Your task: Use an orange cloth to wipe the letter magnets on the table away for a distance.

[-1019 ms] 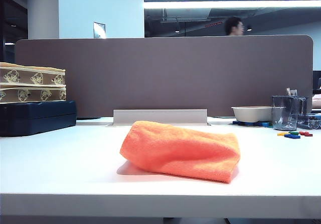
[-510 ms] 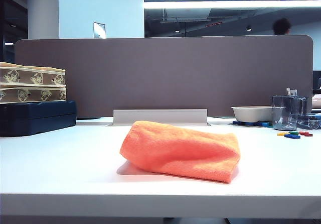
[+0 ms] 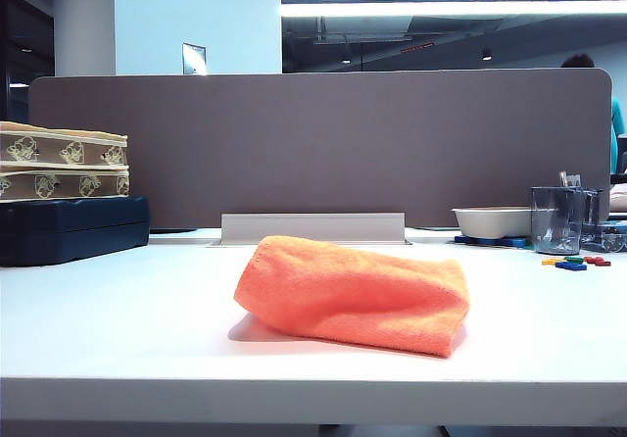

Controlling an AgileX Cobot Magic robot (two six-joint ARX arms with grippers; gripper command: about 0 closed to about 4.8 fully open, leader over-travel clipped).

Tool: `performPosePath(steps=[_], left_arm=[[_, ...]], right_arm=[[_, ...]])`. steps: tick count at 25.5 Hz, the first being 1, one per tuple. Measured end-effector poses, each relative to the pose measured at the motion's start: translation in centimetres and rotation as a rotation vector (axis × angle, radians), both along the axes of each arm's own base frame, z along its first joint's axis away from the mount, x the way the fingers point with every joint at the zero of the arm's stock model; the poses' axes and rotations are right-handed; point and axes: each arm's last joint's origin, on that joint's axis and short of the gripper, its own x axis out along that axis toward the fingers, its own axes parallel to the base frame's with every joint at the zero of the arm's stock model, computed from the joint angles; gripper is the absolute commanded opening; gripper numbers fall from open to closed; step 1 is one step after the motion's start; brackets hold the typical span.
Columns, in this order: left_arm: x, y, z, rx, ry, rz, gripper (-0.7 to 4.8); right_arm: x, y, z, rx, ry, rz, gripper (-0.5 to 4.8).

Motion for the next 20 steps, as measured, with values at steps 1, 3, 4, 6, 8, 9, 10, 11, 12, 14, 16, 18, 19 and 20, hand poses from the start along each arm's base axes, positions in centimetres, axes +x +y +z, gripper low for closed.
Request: performPosePath(steps=[1, 3, 4, 6, 8, 9, 10, 11, 12, 14, 16, 18, 19, 20], left_arm=[[0.0, 0.0, 0.0, 0.0, 0.0, 0.0, -0.06], [0.0, 0.0, 0.0, 0.0, 0.0, 0.0, -0.06], [0.0, 0.0, 0.0, 0.0, 0.0, 0.0, -0.06], [0.0, 0.0, 0.0, 0.0, 0.0, 0.0, -0.06], [0.0, 0.0, 0.0, 0.0, 0.0, 0.0, -0.06], [0.0, 0.0, 0.0, 0.0, 0.0, 0.0, -0.05], [0.0, 0.0, 0.0, 0.0, 0.0, 0.0, -0.05], [0.0, 0.0, -0.01, 0.0, 0.0, 0.0, -0.05], [0.0, 0.0, 0.0, 0.0, 0.0, 0.0, -0.05], [0.0, 0.0, 0.0, 0.0, 0.0, 0.0, -0.05], [0.0, 0.0, 0.0, 0.0, 0.0, 0.0, -0.05], [0.0, 0.0, 0.0, 0.0, 0.0, 0.0, -0.05], [0.0, 0.0, 0.0, 0.0, 0.0, 0.0, -0.05], [0.0, 0.0, -0.01, 0.0, 0.0, 0.0, -0.05]], right_arm=[[0.0, 0.0, 0.0, 0.008, -0.001, 0.0, 1.03], [0.0, 0.0, 0.02, 0.07, -0.007, -0.007, 1.03], [0.0, 0.0, 0.03, 0.107, -0.012, -0.011, 1.03], [0.0, 0.0, 0.03, 0.137, -0.014, -0.014, 1.03], [0.0, 0.01, 0.02, 0.181, -0.017, -0.018, 1.03], [0.0, 0.01, 0.03, 0.193, -0.019, -0.019, 1.03], [0.0, 0.01, 0.03, 0.198, -0.019, -0.019, 1.03], [0.0, 0.01, 0.03, 0.201, -0.02, -0.019, 1.03], [0.0, 0.01, 0.03, 0.203, -0.02, -0.02, 1.03], [0.0, 0.01, 0.04, 0.205, -0.02, -0.02, 1.03], [0.0, 0.01, 0.03, 0.204, -0.02, -0.022, 1.03], [0.0, 0.0, 0.03, 0.204, -0.02, -0.024, 1.03], [0.0, 0.0, 0.03, 0.204, -0.02, -0.024, 1.03], [0.0, 0.0, 0.03, 0.204, -0.02, -0.024, 1.03]])
